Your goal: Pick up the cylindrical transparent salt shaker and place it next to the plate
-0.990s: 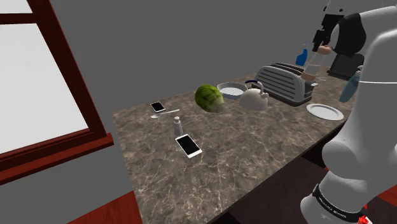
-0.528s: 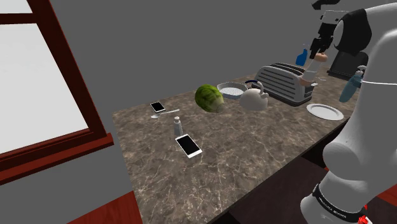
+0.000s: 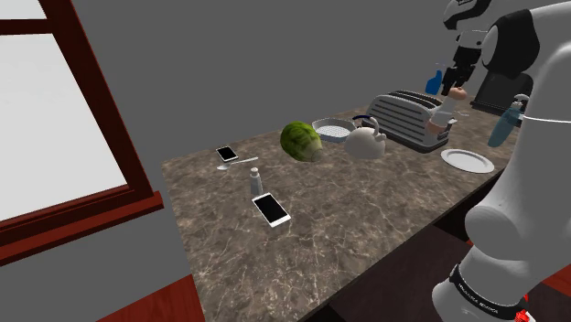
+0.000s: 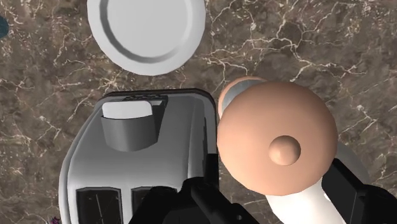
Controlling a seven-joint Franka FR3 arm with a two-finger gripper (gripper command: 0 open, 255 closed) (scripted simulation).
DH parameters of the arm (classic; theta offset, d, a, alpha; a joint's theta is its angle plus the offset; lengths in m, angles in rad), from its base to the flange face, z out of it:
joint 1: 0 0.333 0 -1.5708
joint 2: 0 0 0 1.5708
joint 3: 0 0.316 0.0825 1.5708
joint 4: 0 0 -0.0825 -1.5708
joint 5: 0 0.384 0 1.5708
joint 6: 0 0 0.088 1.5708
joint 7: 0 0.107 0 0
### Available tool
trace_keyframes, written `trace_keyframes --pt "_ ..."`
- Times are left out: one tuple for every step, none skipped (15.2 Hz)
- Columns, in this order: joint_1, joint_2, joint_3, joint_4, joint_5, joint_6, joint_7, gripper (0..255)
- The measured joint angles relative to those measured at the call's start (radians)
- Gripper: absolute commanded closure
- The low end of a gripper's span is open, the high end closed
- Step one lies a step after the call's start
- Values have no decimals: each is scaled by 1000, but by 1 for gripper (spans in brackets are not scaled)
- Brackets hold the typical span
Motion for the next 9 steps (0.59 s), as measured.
trace_keyframes --pt "0 1 0 -12 1 12 -3 255" --pt "5 -5 1 -33 -2 28 -1 255" --pt "5 -5 1 -45 -2 41 -3 255" --pt "8 -6 2 -61 -2 56 -2 255" --pt "10 -8 2 -76 -3 68 -3 255" --pt "10 -8 3 -88 -2 81 -4 255" --pt "10 -5 3 -99 0 95 -7 255" --pt "11 -3 4 -112 1 108 -8 255" --pt "12 -3 5 -124 2 121 -9 255"
